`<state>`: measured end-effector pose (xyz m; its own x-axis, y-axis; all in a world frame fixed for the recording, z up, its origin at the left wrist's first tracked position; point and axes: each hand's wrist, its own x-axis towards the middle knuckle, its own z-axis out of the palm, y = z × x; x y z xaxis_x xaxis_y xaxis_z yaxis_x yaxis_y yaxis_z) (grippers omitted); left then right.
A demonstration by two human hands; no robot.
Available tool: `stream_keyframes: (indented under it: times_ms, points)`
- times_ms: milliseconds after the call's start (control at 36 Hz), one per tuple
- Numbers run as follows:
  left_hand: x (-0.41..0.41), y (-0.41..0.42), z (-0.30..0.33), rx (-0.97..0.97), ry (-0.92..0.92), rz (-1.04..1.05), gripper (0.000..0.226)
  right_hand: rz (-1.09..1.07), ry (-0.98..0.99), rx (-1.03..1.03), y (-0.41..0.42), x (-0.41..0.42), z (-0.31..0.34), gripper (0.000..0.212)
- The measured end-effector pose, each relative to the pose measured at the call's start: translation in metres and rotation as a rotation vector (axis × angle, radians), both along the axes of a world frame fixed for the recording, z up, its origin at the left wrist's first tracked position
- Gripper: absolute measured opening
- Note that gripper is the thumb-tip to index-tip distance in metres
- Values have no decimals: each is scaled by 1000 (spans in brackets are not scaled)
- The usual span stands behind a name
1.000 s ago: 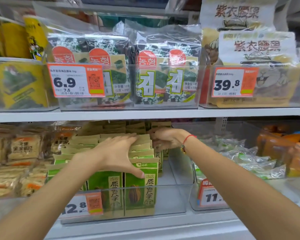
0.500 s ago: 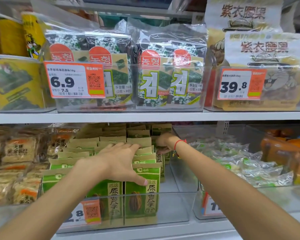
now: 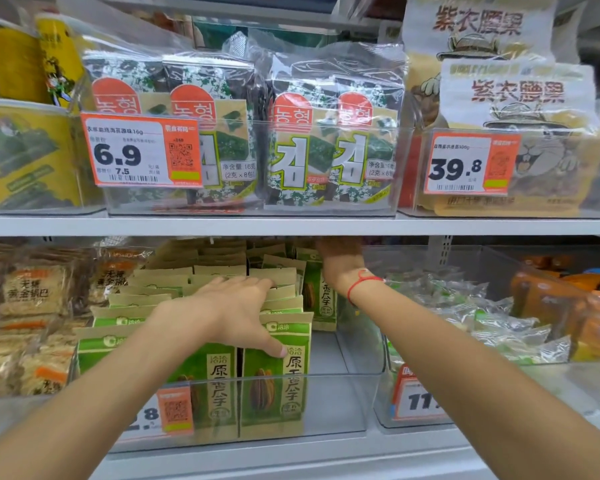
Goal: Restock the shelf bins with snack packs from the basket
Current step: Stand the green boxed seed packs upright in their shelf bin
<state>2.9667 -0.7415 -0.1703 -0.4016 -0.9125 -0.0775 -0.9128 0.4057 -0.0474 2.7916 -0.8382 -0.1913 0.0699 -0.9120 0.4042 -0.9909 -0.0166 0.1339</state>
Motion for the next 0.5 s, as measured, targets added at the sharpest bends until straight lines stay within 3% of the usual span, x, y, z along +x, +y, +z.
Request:
stream_keyframes:
  times_ms: [139,500]
  points:
    - [4,0,-4,-19,6,-20,105,21,205,-34,-1,4,-6,55]
    - [7,4,-8,-40,71,-28,107,19,152,51,21,3,-3,56]
